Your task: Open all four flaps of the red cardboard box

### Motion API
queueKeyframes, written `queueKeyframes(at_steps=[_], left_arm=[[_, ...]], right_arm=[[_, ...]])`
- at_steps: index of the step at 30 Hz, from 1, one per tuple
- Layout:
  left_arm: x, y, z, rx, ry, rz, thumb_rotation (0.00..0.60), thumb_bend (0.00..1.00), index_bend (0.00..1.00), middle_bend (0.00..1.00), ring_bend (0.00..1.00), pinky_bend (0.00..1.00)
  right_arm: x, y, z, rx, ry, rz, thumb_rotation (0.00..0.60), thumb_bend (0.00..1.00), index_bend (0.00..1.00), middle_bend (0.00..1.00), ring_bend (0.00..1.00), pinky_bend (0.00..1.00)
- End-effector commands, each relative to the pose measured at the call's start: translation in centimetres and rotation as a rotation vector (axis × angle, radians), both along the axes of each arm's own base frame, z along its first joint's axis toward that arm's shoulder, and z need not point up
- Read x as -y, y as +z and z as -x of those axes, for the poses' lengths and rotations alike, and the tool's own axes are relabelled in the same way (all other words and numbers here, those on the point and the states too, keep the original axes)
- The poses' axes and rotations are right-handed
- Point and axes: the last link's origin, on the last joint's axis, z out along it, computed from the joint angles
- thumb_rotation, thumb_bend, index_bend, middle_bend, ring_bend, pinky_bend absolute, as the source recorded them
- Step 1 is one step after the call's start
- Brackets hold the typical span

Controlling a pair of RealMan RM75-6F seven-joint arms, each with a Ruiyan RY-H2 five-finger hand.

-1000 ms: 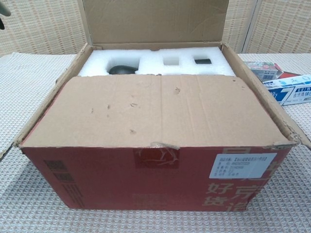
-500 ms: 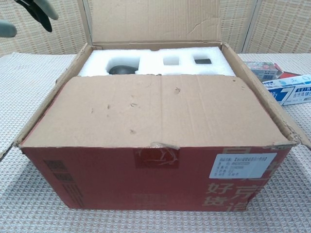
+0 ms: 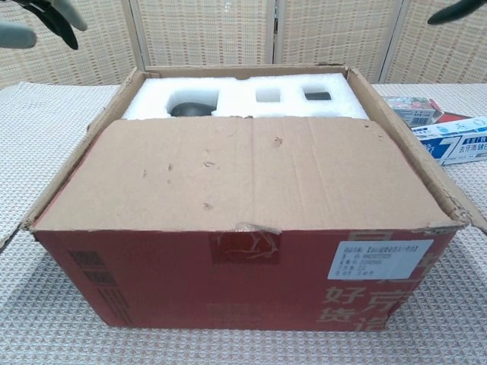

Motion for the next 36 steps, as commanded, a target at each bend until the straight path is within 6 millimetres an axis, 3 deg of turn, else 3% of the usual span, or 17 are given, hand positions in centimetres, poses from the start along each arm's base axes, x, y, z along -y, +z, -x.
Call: queueKeyframes(at_steps=[1,7,14,20,24,36], left_arm=[[0.1,0.4,1.0,0.003,0.038,-0.031,0.227,0.18,0.26,0.33,0.23,0.0],[0.6,0.9,2.7,0.021,0.097,-0.063,0.222,0.18,0.26,0.33,0.23,0.0],[1.1,1.1,3.9,0.022,0.132,-0.075,0.217,0.18,0.26,0.33,0.22,0.0],[1.2,1.1,4.7,0.026,0.155,-0.074,0.206,0.18,0.26,0.33,0.22,0.0],[1.3,1.0,4.9,0.027,0.166,-0.065,0.152,0.18,0.26,0.33,0.22,0.0],[1.4,0.7,5.2,0.028,0.177,-0.054,0.104,0.18,0.26,0.32,0.21,0.0]], right_arm=[[-3.7,-1.2,1.0,0.018,-0.003,-0.202,0.6,0.11,0.04,0.16,0.26,0.08],[-6.1,-3.1,1.2,0.052,0.021,-0.407,0.6,0.11,0.04,0.17,0.26,0.08],[-5.9,-4.6,1.0,0.066,0.026,-0.517,0.6,0.11,0.03,0.17,0.24,0.07],[-5.3,-4.9,0.5,0.108,0.026,-0.552,0.454,0.11,0.03,0.17,0.23,0.06],[-5.1,-5.0,-0.2,0.181,0.01,-0.608,0.19,0.11,0.03,0.18,0.21,0.01],[-3.8,-6.5,-1.3,0.112,0.013,-0.641,0.166,0.11,0.03,0.18,0.21,0.0]])
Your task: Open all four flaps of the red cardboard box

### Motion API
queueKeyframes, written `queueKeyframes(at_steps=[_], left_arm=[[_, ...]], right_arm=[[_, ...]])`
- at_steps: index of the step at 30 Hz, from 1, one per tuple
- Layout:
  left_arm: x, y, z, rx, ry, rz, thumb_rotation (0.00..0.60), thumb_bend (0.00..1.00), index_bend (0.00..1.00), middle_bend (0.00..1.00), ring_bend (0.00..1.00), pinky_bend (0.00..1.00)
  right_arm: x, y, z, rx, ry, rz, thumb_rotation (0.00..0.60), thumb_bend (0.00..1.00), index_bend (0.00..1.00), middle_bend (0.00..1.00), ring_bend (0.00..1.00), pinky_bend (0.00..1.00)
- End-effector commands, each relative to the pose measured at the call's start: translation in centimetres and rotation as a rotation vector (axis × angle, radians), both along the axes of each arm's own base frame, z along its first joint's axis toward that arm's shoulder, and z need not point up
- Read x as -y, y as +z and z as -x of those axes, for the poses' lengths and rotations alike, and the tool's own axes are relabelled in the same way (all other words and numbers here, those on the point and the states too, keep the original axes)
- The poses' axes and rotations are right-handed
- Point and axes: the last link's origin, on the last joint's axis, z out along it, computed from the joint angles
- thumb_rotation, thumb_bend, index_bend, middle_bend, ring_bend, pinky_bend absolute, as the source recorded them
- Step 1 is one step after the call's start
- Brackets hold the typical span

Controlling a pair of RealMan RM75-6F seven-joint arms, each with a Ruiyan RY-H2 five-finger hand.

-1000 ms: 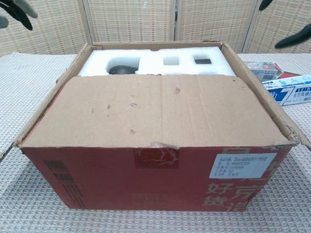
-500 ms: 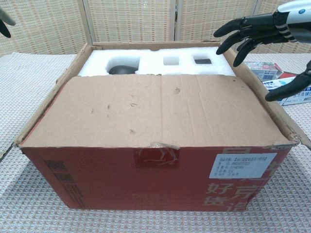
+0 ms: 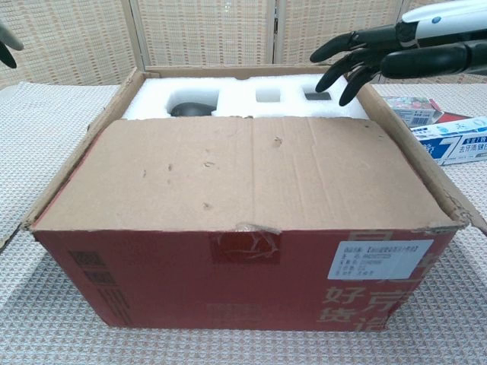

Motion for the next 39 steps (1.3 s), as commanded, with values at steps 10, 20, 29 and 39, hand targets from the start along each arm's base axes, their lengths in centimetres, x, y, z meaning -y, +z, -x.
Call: queueKeyframes(at_steps=[10,20,29,39], left_arm=[[0.1,0.0,0.8,0.002,0.022,0.0,0.087,0.18,0.26,0.32,0.21,0.0],[0.0,0.1,0.9,0.008,0.022,-0.001,0.083,0.18,0.26,0.32,0.21,0.0],[0.0,0.4,0.7,0.011,0.02,-0.015,0.082,0.18,0.26,0.32,0.21,0.0],[0.0,0.7,0.3,0.008,0.016,-0.026,0.082,0.18,0.26,0.32,0.21,0.0]], right_arm=[[0.0,-2.2,-1.0,-0.039,0.008,-0.061,0.155,0.11,0.03,0.2,0.21,0.0],[-1.4,0.5,-0.6,0.145,-0.093,-0.157,0.149,0.11,0.03,0.23,0.24,0.0],[-3.4,4.0,0.5,0.401,-0.173,-0.408,0.147,0.11,0.03,0.24,0.25,0.0],[-5.5,6.3,1.1,0.533,-0.119,-0.627,0.148,0.11,0.03,0.24,0.25,0.0]])
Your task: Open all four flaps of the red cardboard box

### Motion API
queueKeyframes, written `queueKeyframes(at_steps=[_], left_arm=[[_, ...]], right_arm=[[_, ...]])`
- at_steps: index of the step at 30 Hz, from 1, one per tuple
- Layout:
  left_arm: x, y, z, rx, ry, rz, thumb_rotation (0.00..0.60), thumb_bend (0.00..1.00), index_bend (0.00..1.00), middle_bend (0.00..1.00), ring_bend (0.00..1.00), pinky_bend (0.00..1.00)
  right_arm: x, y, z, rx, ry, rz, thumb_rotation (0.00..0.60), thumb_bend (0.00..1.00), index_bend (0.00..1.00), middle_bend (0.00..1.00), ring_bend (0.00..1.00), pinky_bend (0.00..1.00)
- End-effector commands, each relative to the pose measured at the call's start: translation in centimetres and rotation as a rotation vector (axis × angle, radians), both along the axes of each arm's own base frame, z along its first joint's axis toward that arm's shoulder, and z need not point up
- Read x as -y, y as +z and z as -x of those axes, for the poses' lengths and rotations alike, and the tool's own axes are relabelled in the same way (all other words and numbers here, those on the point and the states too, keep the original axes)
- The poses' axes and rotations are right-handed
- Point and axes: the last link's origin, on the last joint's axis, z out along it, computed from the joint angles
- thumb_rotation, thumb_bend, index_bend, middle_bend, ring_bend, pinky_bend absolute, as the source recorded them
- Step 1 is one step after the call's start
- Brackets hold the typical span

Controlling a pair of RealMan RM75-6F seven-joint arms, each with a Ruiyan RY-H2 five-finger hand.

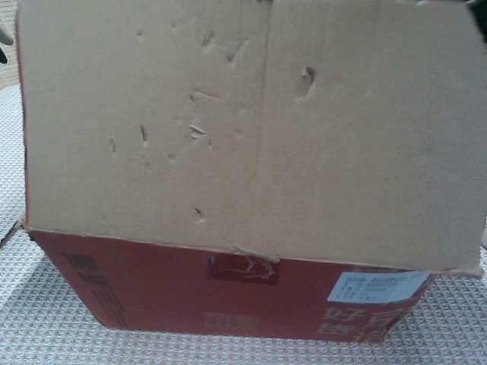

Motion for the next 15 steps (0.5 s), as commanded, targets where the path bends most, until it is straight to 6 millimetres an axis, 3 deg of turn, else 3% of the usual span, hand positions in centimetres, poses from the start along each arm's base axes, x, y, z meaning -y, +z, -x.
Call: queueKeyframes(at_steps=[1,9,15], left_arm=[[0.0,0.1,-0.1,-0.001,-0.001,-0.003,0.082,0.18,0.26,0.32,0.21,0.0],[0.2,0.4,-0.2,0.0,0.001,-0.015,0.08,0.18,0.26,0.32,0.21,0.0],[0.2,0.7,-0.1,-0.001,0.007,-0.025,0.08,0.18,0.26,0.32,0.21,0.0]], right_arm=[[-1.0,1.1,0.8,0.018,0.04,-0.051,0.148,0.11,0.03,0.24,0.25,0.0],[-3.0,0.6,0.8,0.018,0.096,-0.135,0.147,0.11,0.03,0.24,0.25,0.0],[-3.3,1.4,0.9,0.05,0.089,-0.134,0.148,0.11,0.03,0.23,0.25,0.0]])
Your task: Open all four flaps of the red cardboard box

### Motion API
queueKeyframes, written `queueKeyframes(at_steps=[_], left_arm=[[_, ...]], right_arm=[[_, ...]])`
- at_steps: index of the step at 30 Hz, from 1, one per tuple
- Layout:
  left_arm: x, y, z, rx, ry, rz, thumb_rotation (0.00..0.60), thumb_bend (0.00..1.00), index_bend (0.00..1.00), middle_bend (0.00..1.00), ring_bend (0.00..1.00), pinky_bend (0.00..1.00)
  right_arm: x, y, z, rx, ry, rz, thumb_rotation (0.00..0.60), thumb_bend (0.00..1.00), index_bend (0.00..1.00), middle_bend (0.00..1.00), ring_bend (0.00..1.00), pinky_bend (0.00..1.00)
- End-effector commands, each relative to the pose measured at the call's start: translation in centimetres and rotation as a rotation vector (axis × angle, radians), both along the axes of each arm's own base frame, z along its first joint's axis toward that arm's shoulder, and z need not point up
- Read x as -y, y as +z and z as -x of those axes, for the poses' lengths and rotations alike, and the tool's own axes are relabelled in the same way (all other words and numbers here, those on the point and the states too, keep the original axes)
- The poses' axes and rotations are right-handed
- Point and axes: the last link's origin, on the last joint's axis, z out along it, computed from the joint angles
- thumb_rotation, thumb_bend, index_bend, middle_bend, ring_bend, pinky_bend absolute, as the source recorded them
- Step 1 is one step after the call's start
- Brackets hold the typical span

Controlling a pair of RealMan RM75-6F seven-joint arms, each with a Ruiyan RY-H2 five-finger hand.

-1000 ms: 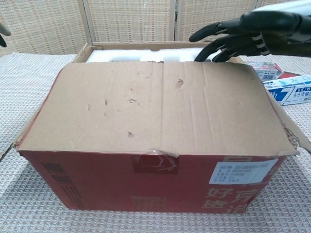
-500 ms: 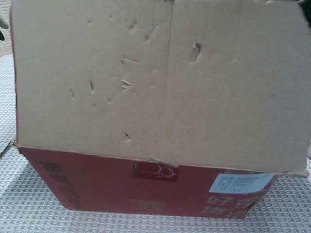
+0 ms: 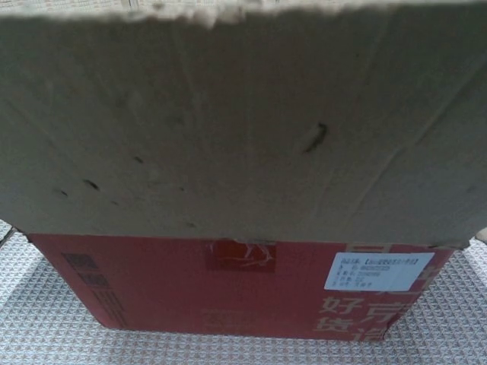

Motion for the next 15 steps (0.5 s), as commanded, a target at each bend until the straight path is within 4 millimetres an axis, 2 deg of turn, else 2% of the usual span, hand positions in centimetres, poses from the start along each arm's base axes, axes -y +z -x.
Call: queueKeyframes(at_steps=[1,4,7,10,15], left_arm=[[0.0,0.1,0.0,0.001,0.002,-0.005,0.08,0.18,0.26,0.32,0.21,0.0],[0.0,0.3,0.1,0.002,0.004,-0.011,0.079,0.18,0.26,0.32,0.21,0.0],[0.1,0.5,0.3,0.0,0.008,-0.018,0.081,0.18,0.26,0.32,0.21,0.0],[0.1,0.6,0.6,-0.004,0.019,-0.027,0.084,0.18,0.26,0.32,0.21,0.0],[0.0,0.6,1.6,-0.015,0.053,-0.051,0.082,0.18,0.26,0.32,0.21,0.0]], right_arm=[[-0.1,0.4,0.2,0.01,-0.01,-0.001,0.148,0.11,0.03,0.23,0.25,0.0],[0.1,1.0,0.3,0.019,-0.018,0.032,0.147,0.11,0.03,0.23,0.25,0.0],[0.7,2.0,1.0,-0.009,-0.028,0.165,0.145,0.11,0.03,0.23,0.25,0.0],[1.4,2.6,2.2,-0.127,-0.028,0.417,0.146,0.11,0.03,0.23,0.25,0.0],[2.0,2.7,4.6,-0.421,-0.02,0.842,0.147,0.11,0.03,0.2,0.23,0.0]])
